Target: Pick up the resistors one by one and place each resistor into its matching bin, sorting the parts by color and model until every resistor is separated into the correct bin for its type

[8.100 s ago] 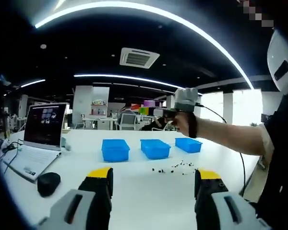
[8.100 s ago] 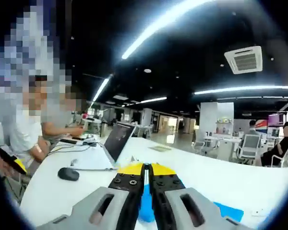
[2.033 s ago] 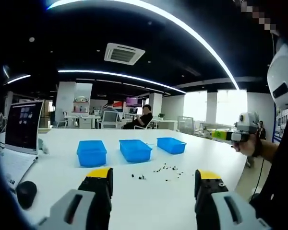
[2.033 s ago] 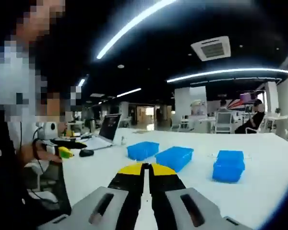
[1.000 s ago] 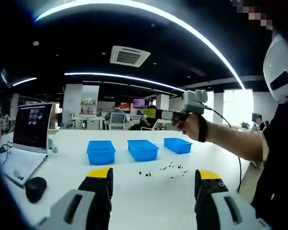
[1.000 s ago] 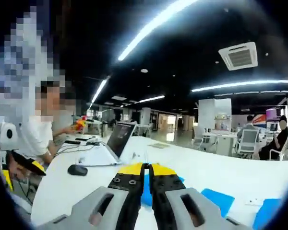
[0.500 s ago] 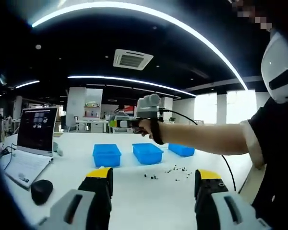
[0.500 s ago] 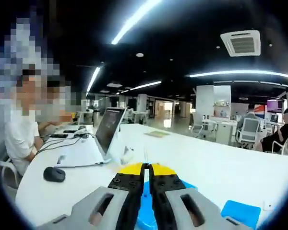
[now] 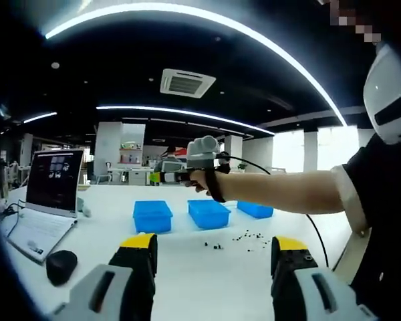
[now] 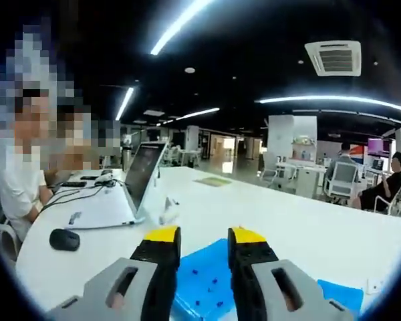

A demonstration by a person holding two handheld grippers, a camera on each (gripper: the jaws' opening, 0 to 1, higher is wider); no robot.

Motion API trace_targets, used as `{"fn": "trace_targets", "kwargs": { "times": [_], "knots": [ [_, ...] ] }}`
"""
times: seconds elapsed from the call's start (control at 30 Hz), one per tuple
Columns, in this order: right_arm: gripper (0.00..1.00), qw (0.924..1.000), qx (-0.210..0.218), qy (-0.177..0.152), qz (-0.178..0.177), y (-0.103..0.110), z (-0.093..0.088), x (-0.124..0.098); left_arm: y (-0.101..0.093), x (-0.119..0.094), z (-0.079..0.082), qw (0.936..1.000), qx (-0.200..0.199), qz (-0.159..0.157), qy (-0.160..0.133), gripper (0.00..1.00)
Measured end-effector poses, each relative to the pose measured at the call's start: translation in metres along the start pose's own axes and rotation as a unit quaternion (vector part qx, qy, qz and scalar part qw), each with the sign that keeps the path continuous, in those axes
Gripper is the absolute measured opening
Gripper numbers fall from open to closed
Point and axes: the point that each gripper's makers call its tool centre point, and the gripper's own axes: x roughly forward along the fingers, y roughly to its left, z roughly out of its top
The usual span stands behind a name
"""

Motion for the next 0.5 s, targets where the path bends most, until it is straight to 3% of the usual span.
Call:
{"fn": "trace_targets", "kwargs": {
  "times": [0.07,0.2,0.37,0.43,0.5],
  "knots": [
    [0.31,1.0,0.001,-0.004,0.004,0.0,0.001,-0.009,-0.001,0.001,0.0,1.0,0.0,-0.002,0.0,0.7],
    [0.31,0.9994,0.011,-0.028,0.016,0.001,0.005,-0.053,-0.002,0.006,0.0,1.0,-0.003,-0.007,-0.003,0.7],
    [0.31,0.9982,0.011,-0.053,0.026,0.01,-0.002,-0.13,-0.006,0.016,0.001,0.9997,0.0,-0.024,-0.003,0.7],
    [0.31,0.9979,-0.017,-0.06,0.015,0.013,-0.006,-0.164,-0.007,0.022,0.0,0.9995,0.001,-0.03,-0.001,0.7],
    [0.31,0.9975,-0.006,-0.07,0.01,0.017,-0.011,-0.203,-0.008,0.029,-0.002,0.9993,-0.001,-0.037,0.001,0.7]
  ]
}}
